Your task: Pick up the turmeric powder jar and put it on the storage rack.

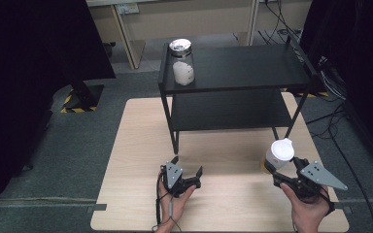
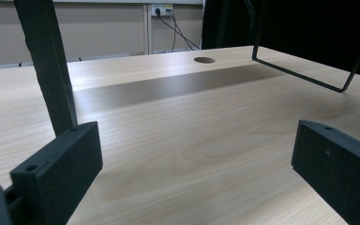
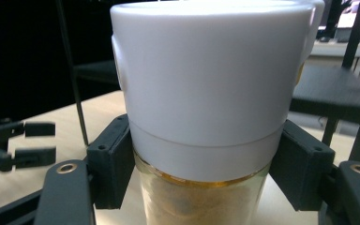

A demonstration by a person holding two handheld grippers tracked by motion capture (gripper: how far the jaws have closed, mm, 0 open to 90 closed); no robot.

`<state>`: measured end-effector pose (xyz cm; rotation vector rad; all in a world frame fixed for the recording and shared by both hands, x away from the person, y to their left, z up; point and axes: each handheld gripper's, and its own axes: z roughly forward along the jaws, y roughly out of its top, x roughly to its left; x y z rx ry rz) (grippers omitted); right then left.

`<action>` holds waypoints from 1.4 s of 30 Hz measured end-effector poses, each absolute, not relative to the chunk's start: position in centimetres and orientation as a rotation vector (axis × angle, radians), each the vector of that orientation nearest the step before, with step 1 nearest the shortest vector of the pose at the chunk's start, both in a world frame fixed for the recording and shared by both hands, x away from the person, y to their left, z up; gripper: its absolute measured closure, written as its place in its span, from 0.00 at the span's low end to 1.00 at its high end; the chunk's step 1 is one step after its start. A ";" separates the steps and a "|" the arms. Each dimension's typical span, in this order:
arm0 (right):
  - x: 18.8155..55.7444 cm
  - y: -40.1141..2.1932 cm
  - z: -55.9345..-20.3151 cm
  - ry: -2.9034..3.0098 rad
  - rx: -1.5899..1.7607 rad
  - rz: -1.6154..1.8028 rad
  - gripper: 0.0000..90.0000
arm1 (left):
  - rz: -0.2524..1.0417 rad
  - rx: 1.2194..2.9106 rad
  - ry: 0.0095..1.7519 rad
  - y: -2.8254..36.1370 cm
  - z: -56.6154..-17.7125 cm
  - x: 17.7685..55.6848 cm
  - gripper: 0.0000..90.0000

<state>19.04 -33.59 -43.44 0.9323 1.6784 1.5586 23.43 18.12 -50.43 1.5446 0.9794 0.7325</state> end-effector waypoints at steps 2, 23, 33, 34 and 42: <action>19.0 -33.5 -43.2 1.659 0.925 1.562 0.34 | 0.734 1.544 0.980 18.1 -50.4 23.4 0.02; 19.4 -32.2 -39.2 1.521 0.880 1.557 0.34 | 0.737 1.541 0.979 18.0 -50.5 23.4 0.02; 19.9 -31.7 -37.6 1.507 0.875 1.547 0.34 | 0.736 1.541 0.981 18.0 -50.5 23.4 0.02; 19.9 -31.7 -37.5 1.505 0.876 1.548 0.34 | 0.736 1.541 0.981 18.0 -50.5 23.4 0.02; 20.0 -31.4 -36.4 1.483 0.864 1.547 0.34 | 0.736 1.540 0.982 18.0 -50.5 23.4 0.02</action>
